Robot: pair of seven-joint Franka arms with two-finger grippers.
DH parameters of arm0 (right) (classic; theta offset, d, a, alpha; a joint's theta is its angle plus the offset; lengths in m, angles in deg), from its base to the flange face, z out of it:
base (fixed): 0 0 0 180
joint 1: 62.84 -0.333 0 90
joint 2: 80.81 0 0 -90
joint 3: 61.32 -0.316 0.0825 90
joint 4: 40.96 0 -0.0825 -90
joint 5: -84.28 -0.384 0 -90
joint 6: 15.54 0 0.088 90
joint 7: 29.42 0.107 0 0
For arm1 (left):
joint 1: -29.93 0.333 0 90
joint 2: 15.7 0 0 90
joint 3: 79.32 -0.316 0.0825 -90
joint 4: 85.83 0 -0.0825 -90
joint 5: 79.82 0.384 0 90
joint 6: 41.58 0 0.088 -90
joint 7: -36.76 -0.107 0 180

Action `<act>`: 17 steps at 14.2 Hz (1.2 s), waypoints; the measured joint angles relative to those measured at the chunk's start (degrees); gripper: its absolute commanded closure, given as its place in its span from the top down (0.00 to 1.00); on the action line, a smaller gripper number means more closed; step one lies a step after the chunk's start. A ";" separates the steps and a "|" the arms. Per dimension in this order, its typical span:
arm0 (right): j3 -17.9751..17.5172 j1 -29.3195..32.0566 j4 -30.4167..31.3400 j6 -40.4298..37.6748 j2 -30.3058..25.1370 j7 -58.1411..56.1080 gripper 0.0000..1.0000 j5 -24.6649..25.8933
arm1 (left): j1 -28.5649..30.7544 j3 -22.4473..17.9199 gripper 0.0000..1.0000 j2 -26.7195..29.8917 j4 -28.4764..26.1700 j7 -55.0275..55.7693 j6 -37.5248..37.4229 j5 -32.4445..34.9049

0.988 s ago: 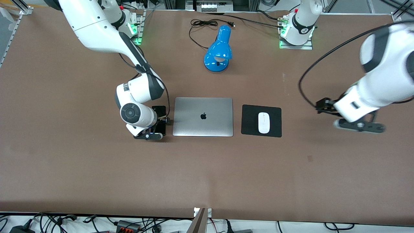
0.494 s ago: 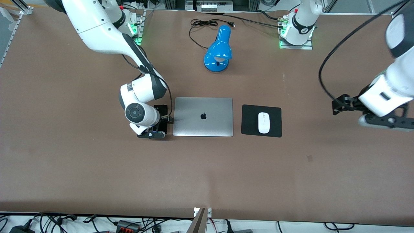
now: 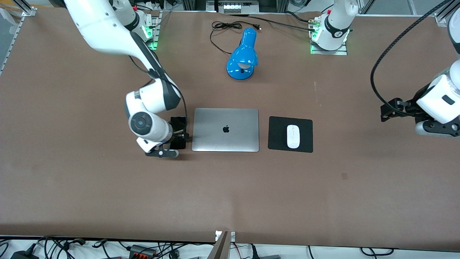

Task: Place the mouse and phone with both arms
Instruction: 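Set the phone beside the laptop while the left gripper withdraws, then open the right gripper and draw it back from the phone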

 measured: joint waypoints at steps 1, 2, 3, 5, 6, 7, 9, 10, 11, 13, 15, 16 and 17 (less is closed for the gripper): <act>0.09 0.72 -0.98 -2.72 -2.17 -0.10 1.00 0.01 | 0.78 0.03 1.00 0.85 -1.22 0.02 0.24 -1.35; 0.14 1.60 -2.60 -6.38 -4.13 -0.20 1.00 0.01 | 1.86 0.05 1.00 2.09 -3.19 -0.08 1.23 -2.29; 0.14 2.47 -4.93 -10.51 -5.53 -0.29 1.00 0.01 | 2.86 0.08 1.00 3.91 -6.25 -0.24 3.41 -2.85; 0.14 3.78 -10.69 -18.06 -6.85 -0.68 1.00 0.00 | 3.51 0.89 1.00 9.92 -15.94 -0.32 10.72 -3.03; 0.15 4.33 -13.26 -20.70 -7.04 -0.87 1.00 0.00 | 3.54 2.11 1.00 12.89 -19.98 -0.29 12.19 -3.03; 0.15 4.96 -15.33 -22.38 -7.20 -1.34 1.00 0.00 | 3.54 3.06 1.00 15.10 -22.46 -0.18 12.37 -3.03; 0.32 6.34 -18.59 -24.81 -7.59 -3.93 1.00 0.02 | 3.75 3.56 1.00 17.24 -24.27 -0.11 12.38 -3.03; 0.62 7.24 -19.94 -25.94 -7.87 -6.04 1.00 0.03 | 4.07 3.56 1.00 17.39 -24.18 -0.11 12.30 -3.03; 0.92 8.48 -20.99 -27.10 -8.29 -8.56 1.00 0.04 | 4.44 3.56 1.00 17.30 -24.01 -0.13 11.96 -3.03; 1.38 11.98 -21.99 -28.55 -9.15 -12.18 1.00 0.04 | 5.01 3.53 1.00 16.65 -22.95 -0.13 10.20 -3.03; 1.44 15.40 -22.42 -28.68 -9.95 -13.73 1.00 0.02 | 5.69 3.51 1.00 15.86 -21.35 -0.13 8.41 -3.03; 1.39 16.60 -22.53 -28.70 -10.72 -13.77 1.00 0.02 | 6.00 3.51 1.00 15.55 -20.80 -0.13 7.99 -3.03; 1.34 17.45 -22.57 -28.77 -11.82 -13.77 1.00 0.02 | 6.24 3.51 1.00 15.33 -20.52 -0.13 7.81 -3.03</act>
